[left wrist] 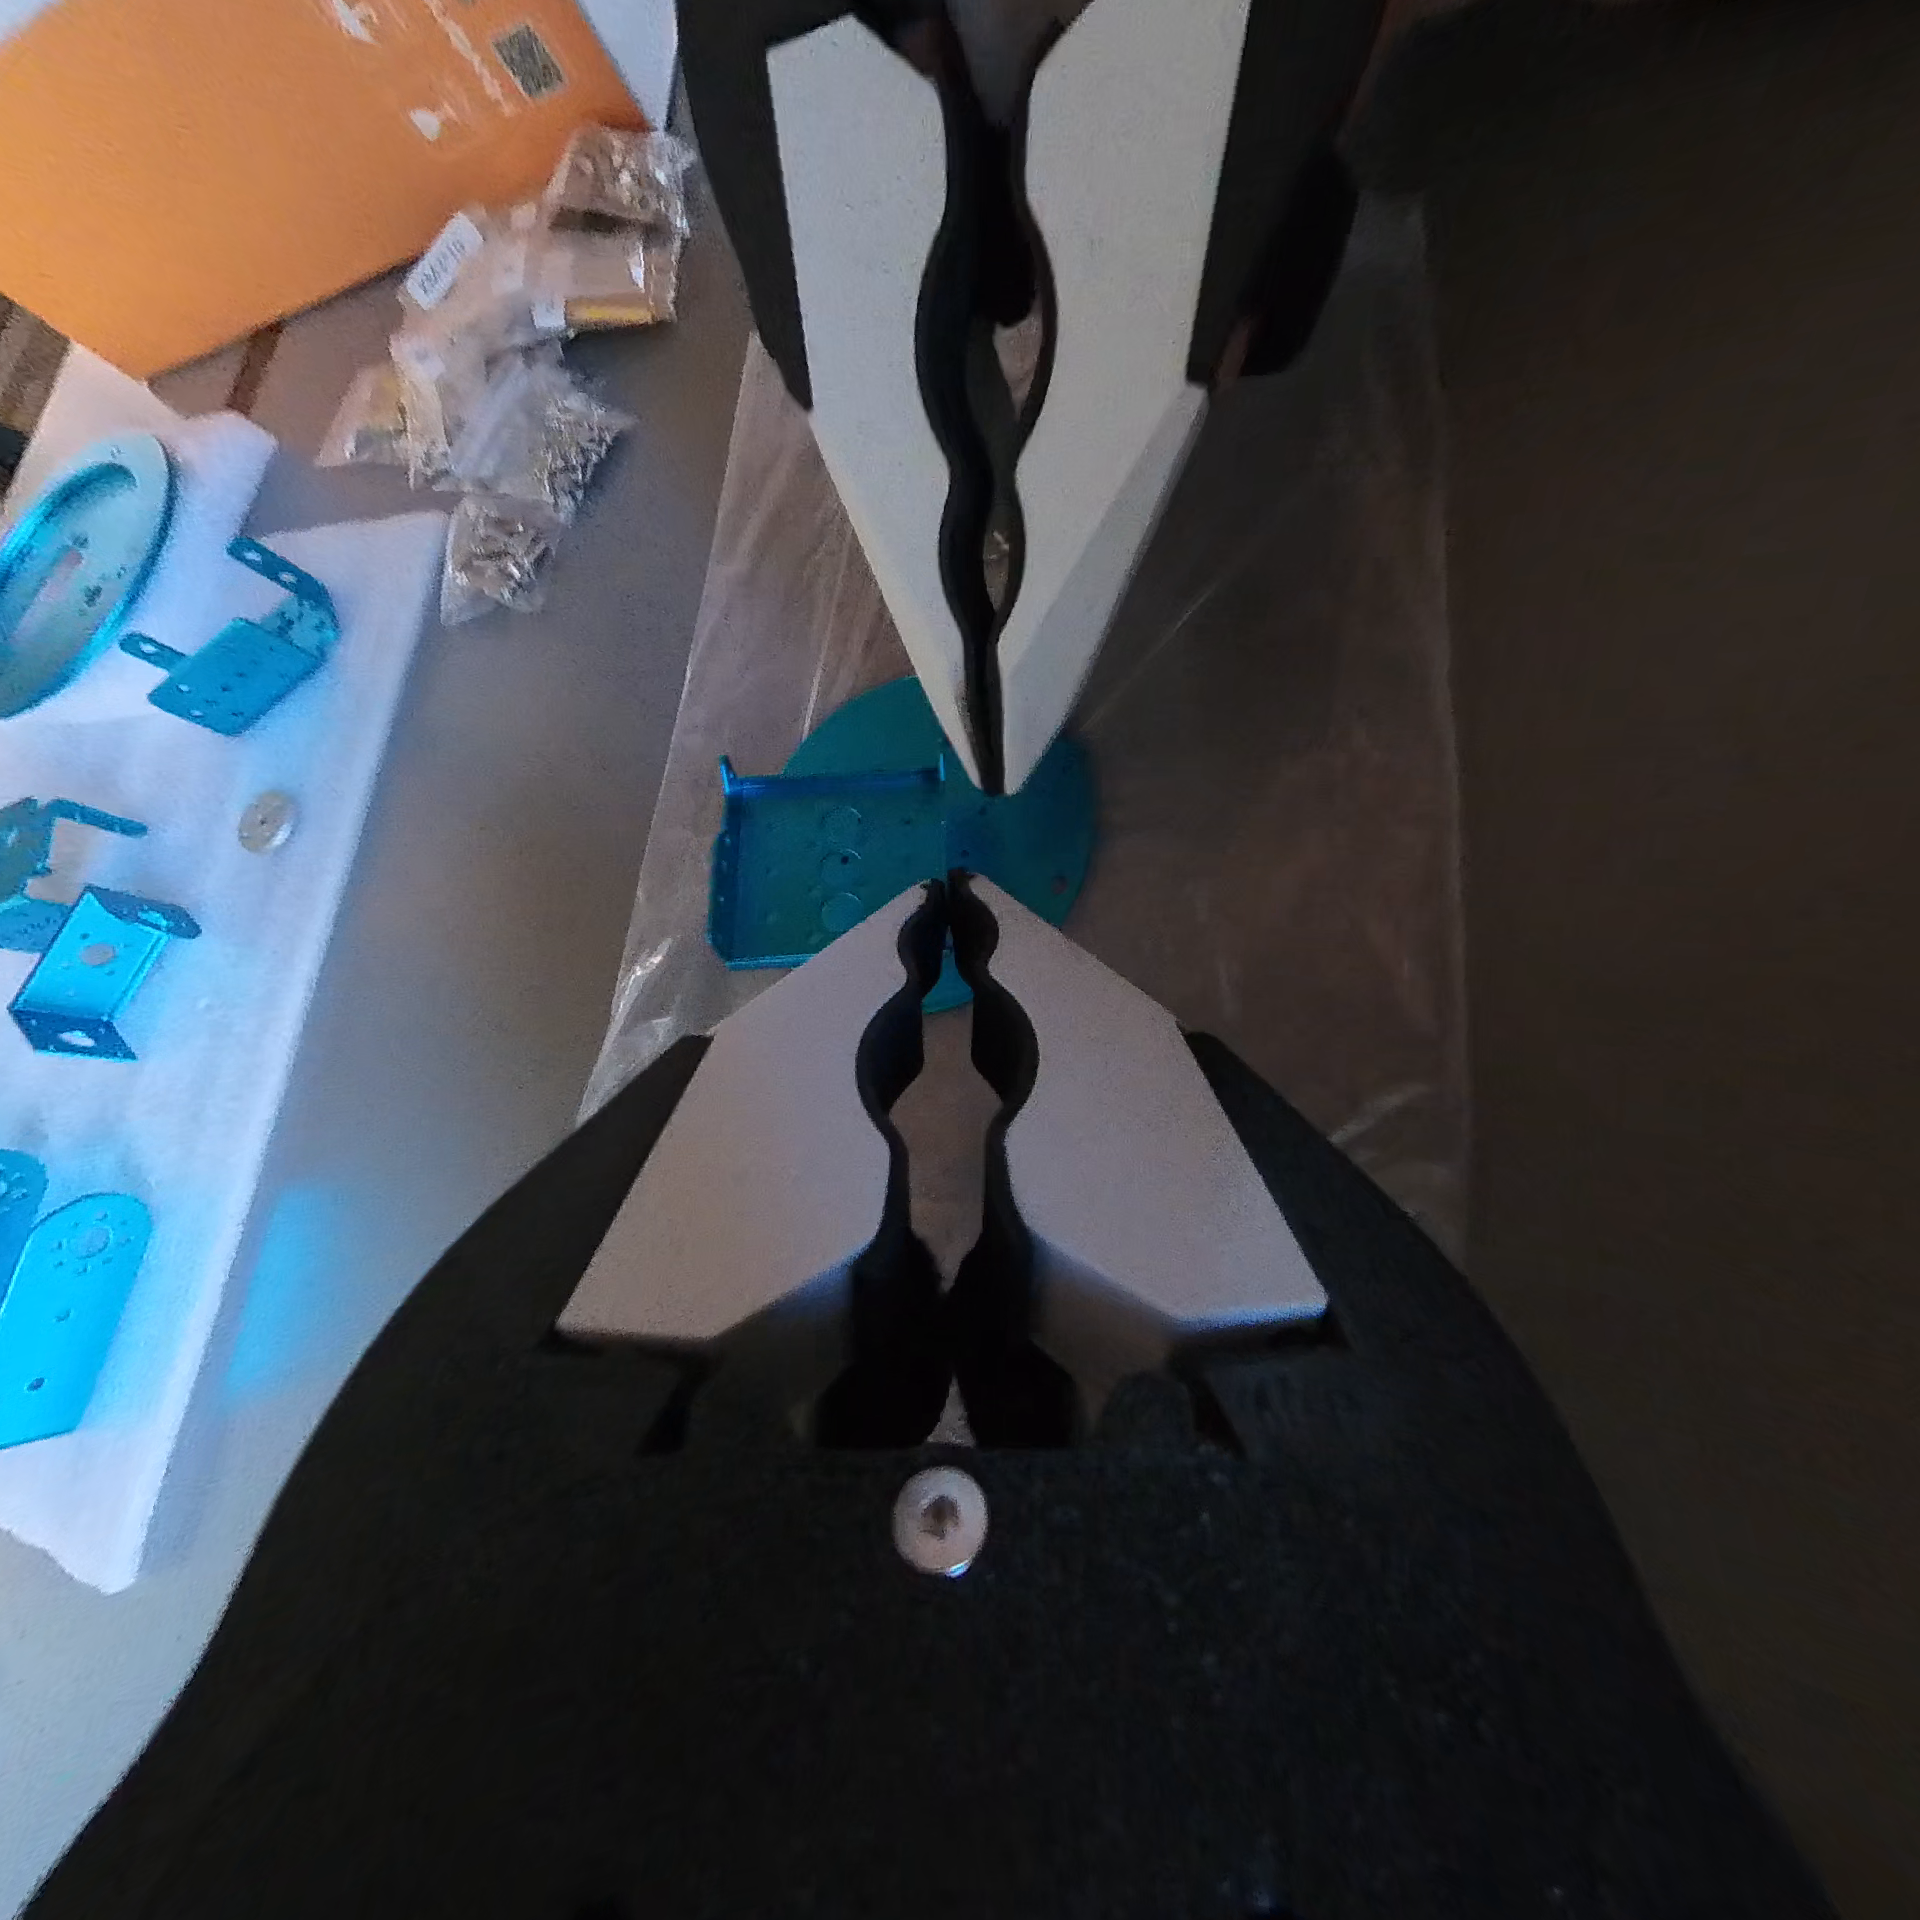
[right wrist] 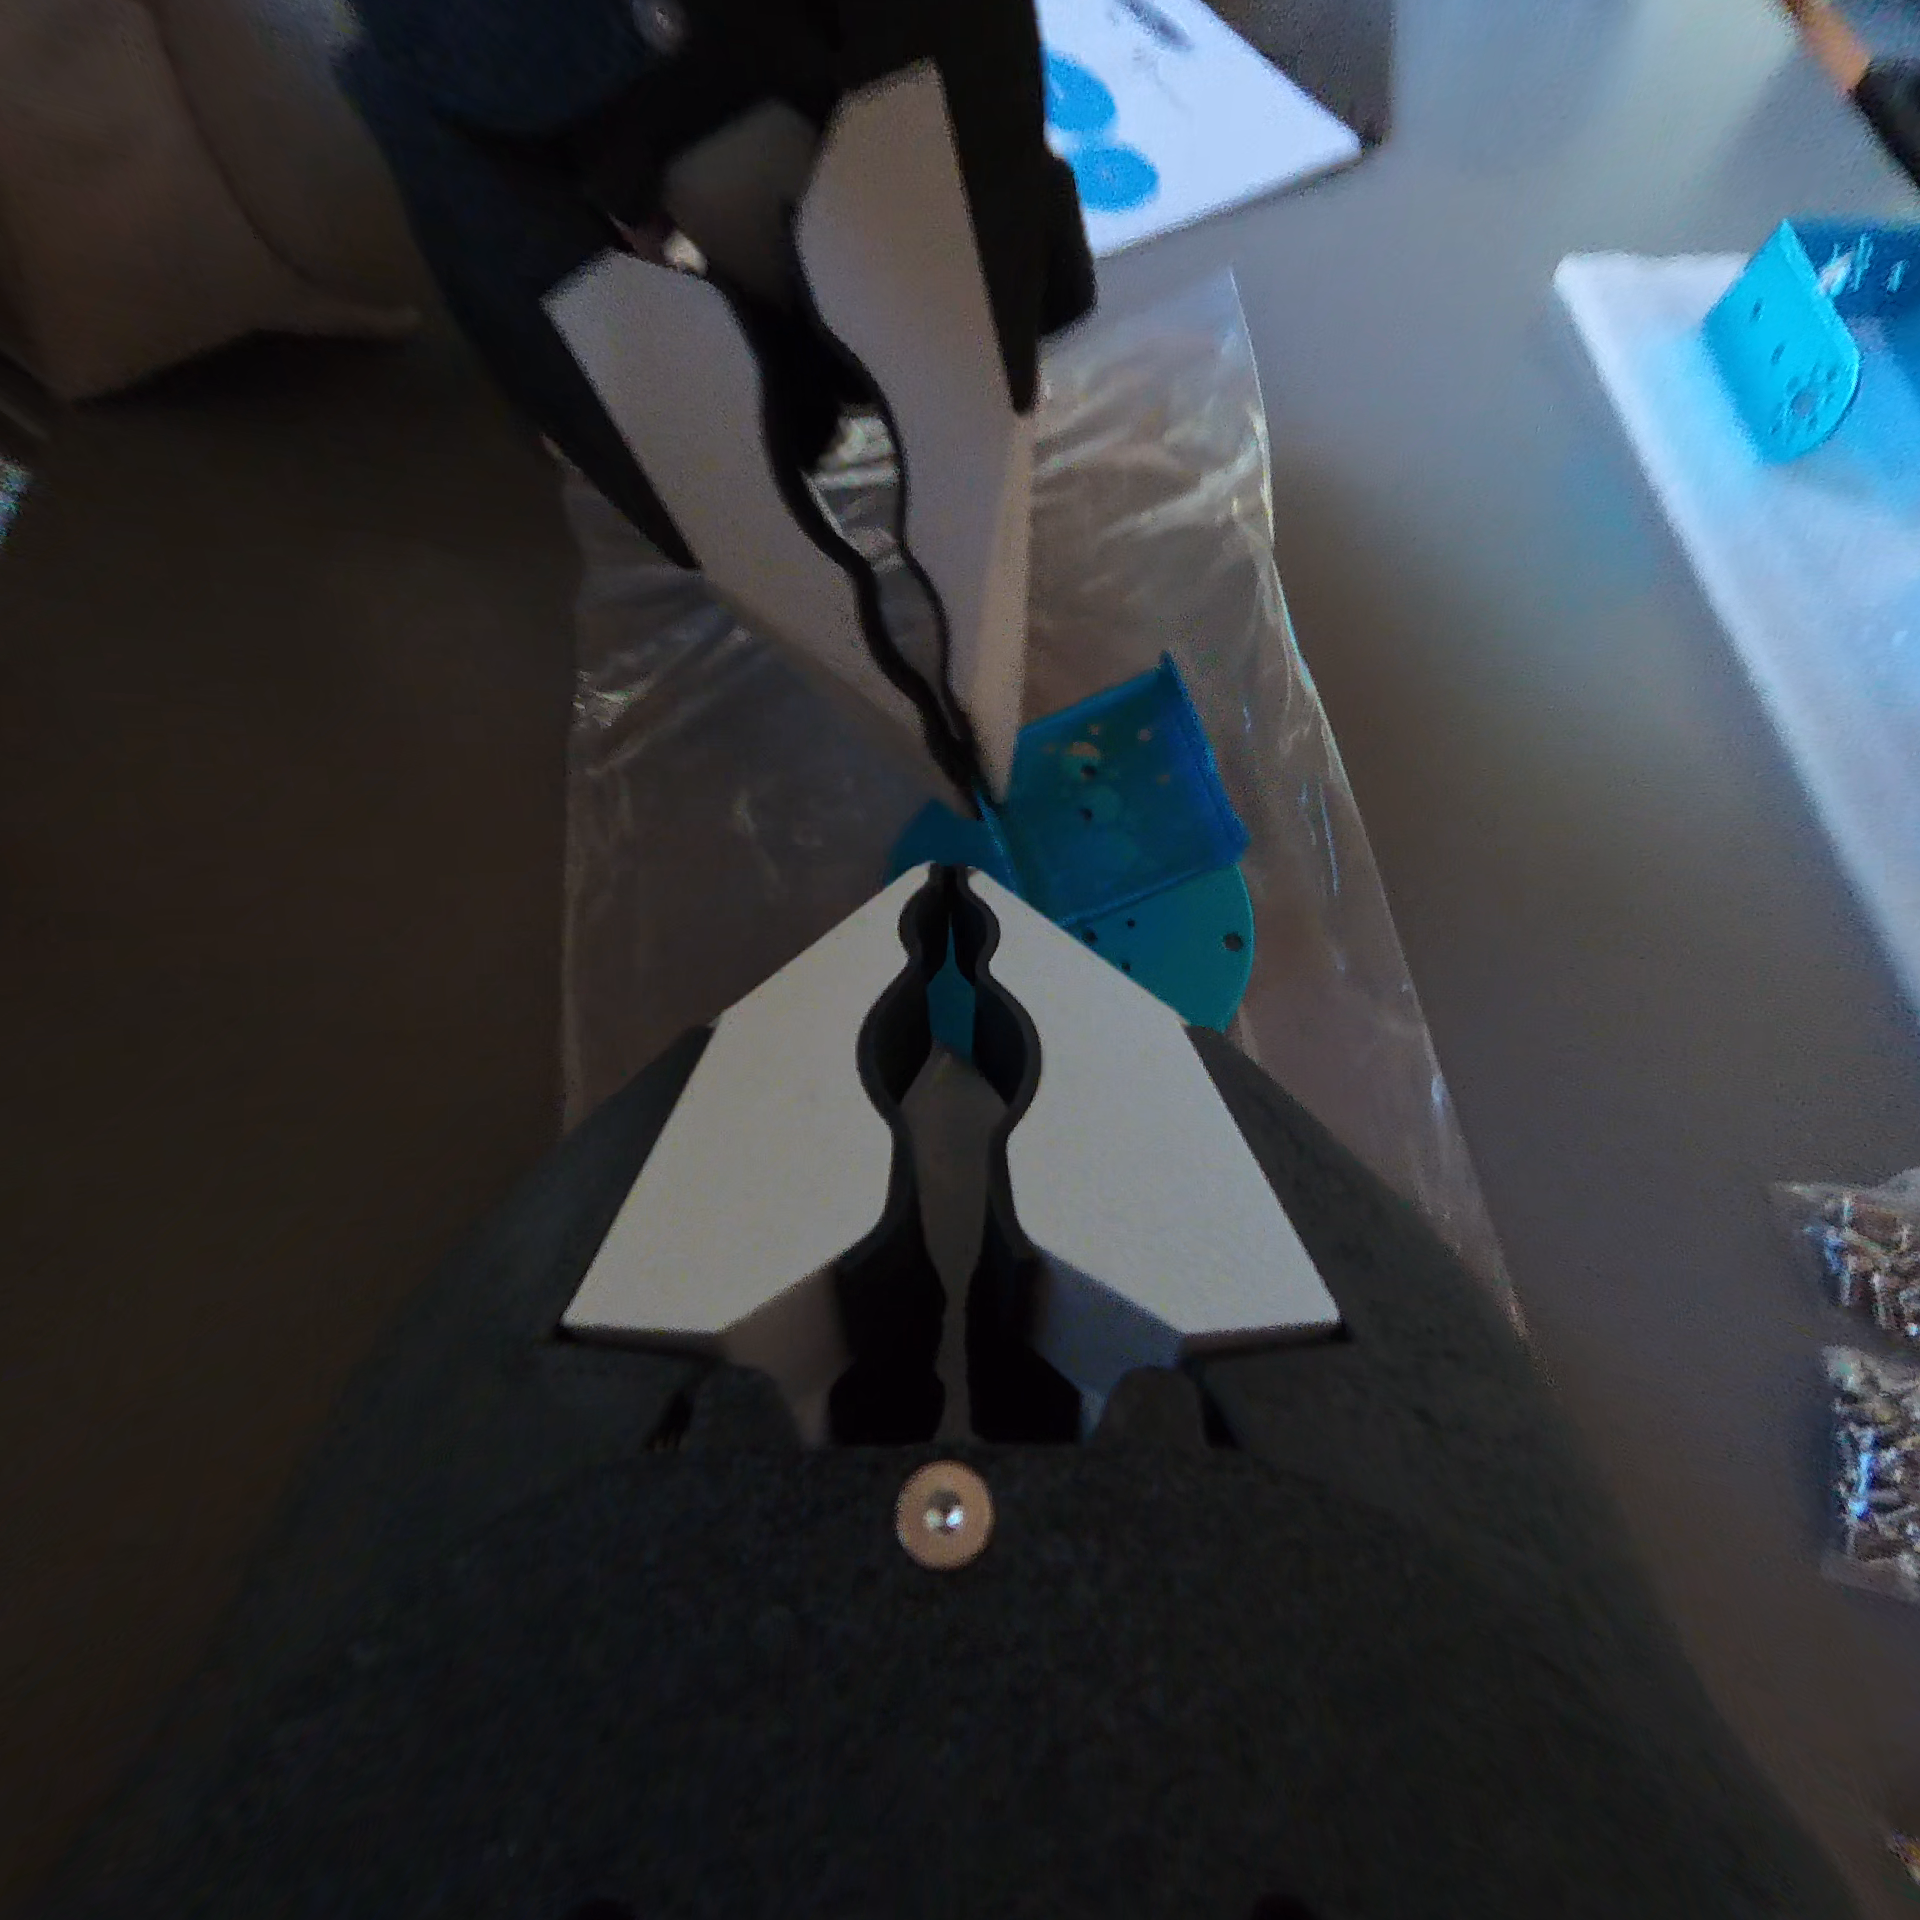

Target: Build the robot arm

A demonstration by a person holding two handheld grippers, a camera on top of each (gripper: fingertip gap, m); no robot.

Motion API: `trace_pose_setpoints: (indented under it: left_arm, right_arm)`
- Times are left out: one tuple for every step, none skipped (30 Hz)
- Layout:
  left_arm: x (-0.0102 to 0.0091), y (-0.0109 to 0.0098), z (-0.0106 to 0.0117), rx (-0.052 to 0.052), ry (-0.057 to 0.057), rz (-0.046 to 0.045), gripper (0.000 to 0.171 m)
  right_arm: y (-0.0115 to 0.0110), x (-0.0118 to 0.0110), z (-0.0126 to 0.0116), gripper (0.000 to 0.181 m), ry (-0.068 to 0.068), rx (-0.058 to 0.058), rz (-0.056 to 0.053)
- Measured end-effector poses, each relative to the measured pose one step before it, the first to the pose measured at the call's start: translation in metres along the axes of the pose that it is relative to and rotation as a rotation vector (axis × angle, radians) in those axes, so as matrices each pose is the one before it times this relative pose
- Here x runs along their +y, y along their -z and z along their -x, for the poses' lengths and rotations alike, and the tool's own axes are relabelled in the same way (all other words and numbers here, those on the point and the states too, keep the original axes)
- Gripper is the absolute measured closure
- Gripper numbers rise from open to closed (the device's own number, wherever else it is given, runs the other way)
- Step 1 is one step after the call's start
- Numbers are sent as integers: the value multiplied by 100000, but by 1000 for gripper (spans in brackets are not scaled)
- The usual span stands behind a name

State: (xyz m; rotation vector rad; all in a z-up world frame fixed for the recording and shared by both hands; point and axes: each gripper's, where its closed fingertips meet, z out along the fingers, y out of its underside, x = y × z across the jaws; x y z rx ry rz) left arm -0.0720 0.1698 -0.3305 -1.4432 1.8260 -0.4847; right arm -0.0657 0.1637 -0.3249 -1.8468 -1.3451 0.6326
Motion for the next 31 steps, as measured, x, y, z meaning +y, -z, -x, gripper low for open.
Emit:
trace_pose_setpoints:
  left_arm:
    - [-147, 70, -113, 704, -284, -1475, 171]
    - [-6, 12, -212, 1911, 834, -466, 171]
    - [-68, -23, -185, 1858, 1555, -985, 171]
    - [-217, -4, -233, 2298, 1834, -2230, 171]
    - [-288, 22, -266, 2597, 2011, -2431, 171]
    - [-178, 2, -216, 2265, 1784, -1402, 171]
    - [-102, -17, -116, 1286, 1050, -955, 171]
    - [-69, -10, 66, -17, 414, -801, 171]
    - [81, -43, 169, -579, 390, -10, 171]
    - [175, -69, 160, -426, 511, 369, 171]
    - [119, -49, 97, -121, 423, 65, 171]
    - [45, -15, 23, 118, 227, -225, 171]
    - [35, -10, 72, -200, 199, -243, 171]
    - [49, -38, 309, -1572, 477, 28, 171]
    - [89, -92, 483, -2779, 627, 656, 170]
    - [154, -106, 473, -3022, 323, 1262, 167]
    - [151, -106, 342, -2594, -195, 1241, 166]
    - [121, -97, 231, -2327, -552, 838, 165]
    - [90, -68, 140, -2080, -908, 514, 163]
    - [70, -40, 81, -1677, -1135, 293, 164]
    - [84, -62, -21, -799, -1082, 444, 163]
    - [118, -90, -147, 306, -856, 797, 163]
    - [83, -84, -196, 986, -215, 751, 164]
    - [53, -57, -167, 1050, 405, 558, 164]
    - [46, 5, -109, 664, 505, 441, 164]
    - [27, 43, -47, 307, 539, 67, 164]
    - [53, 12, -37, 307, 655, -46, 164]
    - [45, -19, -31, 344, 745, -39, 164]
    - [10, 14, -33, 474, 693, -26, 163]
    - [-18, 0, -48, 686, 670, -84, 163]
    - [-30, 10, -66, 823, 675, -163, 163]
  right_arm:
    - [372, -468, 65, 181, 1333, 73, -3432]
    - [346, -135, -235, 181, 1094, 854, -1414]
    - [218, 93, -4, 171, 602, -1163, -546]
    - [55, 455, -156, 166, -268, -556, 1347]
    - [-94, 603, -233, 163, 80, -97, 2658]
    - [-83, 340, 53, 163, 798, -1037, 1279]
    - [-59, -32, 116, 169, 799, -664, -939]
    - [-136, 63, 79, 174, 1046, -146, 263]
    - [-163, 114, 2, 178, 815, 441, 805]
    - [-179, 131, -117, 180, 654, 1312, 1034]
    - [-136, 115, -94, 180, 860, 1126, 967]
    - [-37, 28, 17, 180, 949, 397, 443]
    - [-10, -2, 5, 180, 391, 366, 205]
    - [-27, 16, -230, 180, -1084, 1443, 714]
    - [-90, 55, -331, 180, -3102, 1685, 1100]
    - [-129, 114, 18, 181, -3599, -545, 1927]
    - [-120, 112, -84, 181, -3348, 452, 1732]
    - [-61, 17, -86, 181, -2757, 1024, 1107]
    - [-36, 15, 29, 181, -2008, 568, 1105]
    - [-42, 25, -28, 181, -1814, 1009, 1003]
    - [-36, 60, 30, 181, -2062, 847, 1074]
    - [-25, 128, 130, 181, -1109, 306, 1748]
    - [35, 138, 195, 181, 8, 274, 2131]
    - [67, 84, 104, 181, 1059, 1125, 1592]
    - [79, -15, 91, 181, 1271, 1388, 507]
    - [7, -1, 128, 181, 476, 922, 152]
    - [-72, 50, 65, 181, -384, 559, 501]
    - [-98, 123, 184, 180, -531, -922, 864]
    - [-15, 23, 164, 180, -771, -1131, 136]
    - [64, -20, 43, 180, -1291, -955, -91]
    - [31, 20, 130, 180, -1660, -1891, 62]
